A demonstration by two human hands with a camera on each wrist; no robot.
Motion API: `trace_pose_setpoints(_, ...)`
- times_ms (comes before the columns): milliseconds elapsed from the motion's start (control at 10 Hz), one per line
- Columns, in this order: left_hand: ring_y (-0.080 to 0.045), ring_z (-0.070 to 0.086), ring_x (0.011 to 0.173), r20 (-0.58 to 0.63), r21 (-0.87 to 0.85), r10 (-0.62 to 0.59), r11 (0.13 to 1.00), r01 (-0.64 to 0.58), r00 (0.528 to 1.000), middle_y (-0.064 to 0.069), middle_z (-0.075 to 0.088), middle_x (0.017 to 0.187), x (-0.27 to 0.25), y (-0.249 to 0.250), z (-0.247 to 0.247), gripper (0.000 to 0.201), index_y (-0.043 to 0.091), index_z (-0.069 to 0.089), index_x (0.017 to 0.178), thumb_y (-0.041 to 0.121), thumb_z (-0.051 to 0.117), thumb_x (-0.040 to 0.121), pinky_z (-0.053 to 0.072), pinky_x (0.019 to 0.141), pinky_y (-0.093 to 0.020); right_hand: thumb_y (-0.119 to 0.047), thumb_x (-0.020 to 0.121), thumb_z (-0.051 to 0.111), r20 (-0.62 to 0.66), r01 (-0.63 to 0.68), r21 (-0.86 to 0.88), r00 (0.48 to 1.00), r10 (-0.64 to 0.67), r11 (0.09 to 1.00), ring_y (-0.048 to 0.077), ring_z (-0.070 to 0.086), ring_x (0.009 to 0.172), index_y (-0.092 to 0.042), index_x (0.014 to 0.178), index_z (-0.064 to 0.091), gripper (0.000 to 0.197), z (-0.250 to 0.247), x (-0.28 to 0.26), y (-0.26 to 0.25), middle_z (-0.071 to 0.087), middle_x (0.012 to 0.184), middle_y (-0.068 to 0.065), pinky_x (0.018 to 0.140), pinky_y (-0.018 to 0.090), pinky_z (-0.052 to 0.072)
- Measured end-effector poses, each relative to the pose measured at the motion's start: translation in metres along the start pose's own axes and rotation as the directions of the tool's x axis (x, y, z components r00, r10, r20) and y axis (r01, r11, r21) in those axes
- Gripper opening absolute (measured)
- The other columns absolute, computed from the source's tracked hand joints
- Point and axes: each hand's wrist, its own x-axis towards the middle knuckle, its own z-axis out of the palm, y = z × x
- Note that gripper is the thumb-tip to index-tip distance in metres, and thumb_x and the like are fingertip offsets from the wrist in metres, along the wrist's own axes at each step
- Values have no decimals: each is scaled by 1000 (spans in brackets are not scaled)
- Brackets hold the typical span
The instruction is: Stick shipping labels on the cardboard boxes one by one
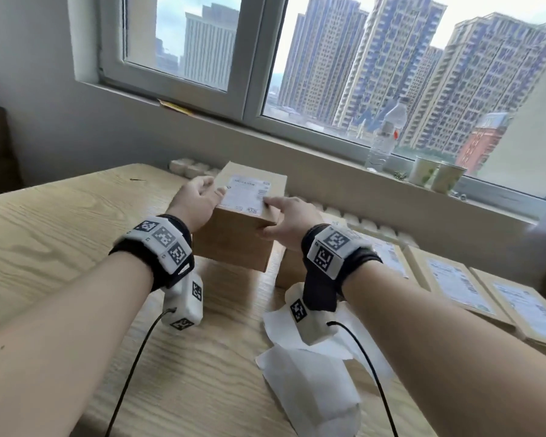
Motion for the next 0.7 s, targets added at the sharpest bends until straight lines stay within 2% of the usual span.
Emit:
trace_pose_setpoints(100, -22, 42, 132, 93, 49, -26, 999, 21, 995, -9, 43, 145, 6, -21, 10, 50, 12, 39, 141, 29, 49, 96, 31, 107, -30, -36, 81, 67, 84, -24, -66, 996, 29, 998, 21, 47, 126, -26, 141, 41, 66, 14, 6, 3, 48, 141, 1, 100, 30, 41)
trace_pose_setpoints(200, -22, 45, 129, 118, 105, -32, 994, 20, 993, -7, 48, 141, 11, -32, 17, 49, 16, 42, 139, 35, 48, 95, 33, 107, -33, -34, 85, 63, 133, -36, -100, 990, 50, 994, 23, 49, 124, -23, 140, 43, 59, 21, 8, 9, 49, 140, 3, 99, 33, 43)
trace_pose_setpoints(300, -22, 41, 133, 156, 122, -33, 992, 14, 987, -6, 44, 145, 13, -30, 21, 53, 16, 39, 142, 41, 44, 96, 31, 110, -34, -38, 88, 58, 133, -50, -70, 989, 59, 996, 22, 45, 129, -23, 143, 37, 61, 19, 5, 14, 44, 145, 1, 103, 32, 38)
trace_pose_setpoints(400, -23, 36, 137, 155, 156, -21, 988, -3, 988, -4, 38, 149, 14, -26, 20, 61, 17, 31, 146, 49, 37, 95, 27, 113, -36, -40, 90, 54, 104, -53, -37, 993, 56, 998, 20, 39, 134, -23, 144, 36, 60, 7, -3, 21, 39, 149, 1, 106, 31, 33)
trace_pose_setpoints(500, -24, 34, 138, 110, 214, -4, 977, -20, 994, -4, 36, 150, 10, -13, 16, 61, 21, 30, 146, 53, 36, 94, 25, 114, -38, -38, 92, 51, 58, -76, -87, 995, 81, 993, 20, 36, 136, -25, 144, 36, 56, -15, -18, 39, 39, 149, 0, 108, 32, 31)
trace_pose_setpoints(600, -24, 30, 140, 136, 289, 55, 953, -93, 989, -4, 32, 153, 0, 14, 21, 59, 23, 27, 147, 50, 36, 96, 23, 115, -39, -36, 93, 47, 17, -163, -174, 986, 168, 971, 24, 36, 135, -25, 143, 37, 53, -41, -37, 68, 41, 148, 1, 109, 36, 33)
trace_pose_setpoints(700, -18, 16, 145, 175, 354, 94, 923, -152, 980, -3, 19, 157, -16, 51, 36, 59, 20, 23, 149, 47, 33, 97, 13, 118, -35, -33, 95, 44, -22, -262, -228, 964, 264, 938, 28, 37, 134, -22, 142, 39, 48, -66, -60, 96, 41, 147, 3, 109, 39, 33)
